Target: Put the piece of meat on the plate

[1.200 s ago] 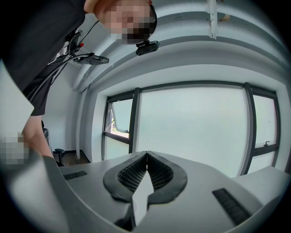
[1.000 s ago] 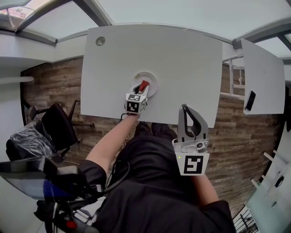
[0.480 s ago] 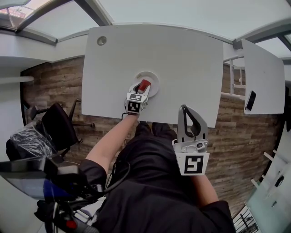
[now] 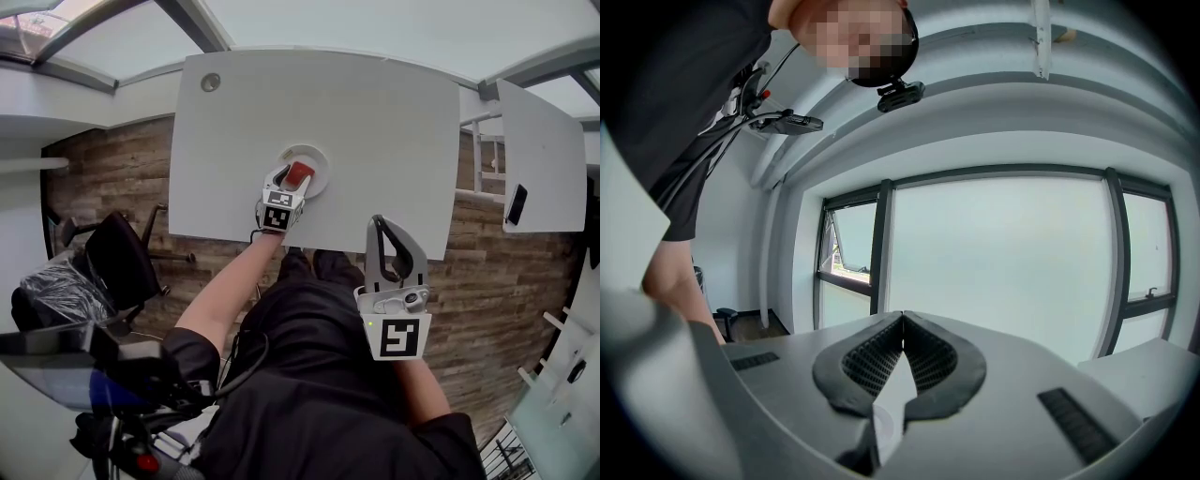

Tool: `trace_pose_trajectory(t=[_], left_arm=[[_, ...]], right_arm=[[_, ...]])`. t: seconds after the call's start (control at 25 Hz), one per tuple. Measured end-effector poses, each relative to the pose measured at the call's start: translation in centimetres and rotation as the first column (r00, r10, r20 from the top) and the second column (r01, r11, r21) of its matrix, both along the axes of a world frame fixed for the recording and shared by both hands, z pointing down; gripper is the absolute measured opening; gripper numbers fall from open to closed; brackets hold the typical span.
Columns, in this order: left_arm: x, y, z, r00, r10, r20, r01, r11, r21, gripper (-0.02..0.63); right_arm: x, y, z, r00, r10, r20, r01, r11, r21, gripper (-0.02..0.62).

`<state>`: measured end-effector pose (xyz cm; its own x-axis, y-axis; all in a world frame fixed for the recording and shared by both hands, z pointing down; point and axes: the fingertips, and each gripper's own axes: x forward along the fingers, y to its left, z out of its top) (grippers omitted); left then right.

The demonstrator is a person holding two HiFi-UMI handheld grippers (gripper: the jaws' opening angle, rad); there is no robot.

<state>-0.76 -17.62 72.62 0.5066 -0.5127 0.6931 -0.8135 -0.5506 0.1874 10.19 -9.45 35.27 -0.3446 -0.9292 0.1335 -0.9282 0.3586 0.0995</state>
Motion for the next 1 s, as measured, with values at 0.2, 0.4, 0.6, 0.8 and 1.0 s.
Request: trace_pose_trajectory(t=[0.2, 0.4, 0.6, 0.8, 1.0], left_arm=[[0.0, 0.2, -0.6, 1.0, -0.004, -0.006, 0.004, 1.0, 0.022, 0.21], [-0.2, 0.5, -1.4, 0.999, -0.018, -0.042, 0.019, 0.999, 0.026, 0.21], [-0.7, 1.0, -3.3, 0.997, -0.036, -0.072, 0.039, 0.998, 0.042, 0.21], [-1.6, 2.0, -5.6, 0.994, -0.047, -0.102, 0.055, 0.995, 0.082, 0.209], [-2.0, 2.8, -8.0, 0.991, -0.052, -0.124, 0.068, 0.989, 0.134, 0.209]], right_arm=[[-0.1, 0.3, 0.0, 1.0, 0.005, 0.008, -0.005, 1.0, -0.001, 0.006], [-0.5, 0.7, 0.1, 1.0, 0.0, 0.019, 0.0, 1.0, -0.003, 0.006], [-1.2, 1.5, 0.2, 0.999, -0.001, 0.045, 0.002, 1.0, -0.014, 0.006], [-2.1, 2.3, -0.4, 0.998, -0.018, 0.064, 0.018, 1.0, 0.003, 0.006], [-2.8, 3.0, -0.6, 0.997, -0.037, 0.072, 0.036, 0.999, 0.015, 0.006]])
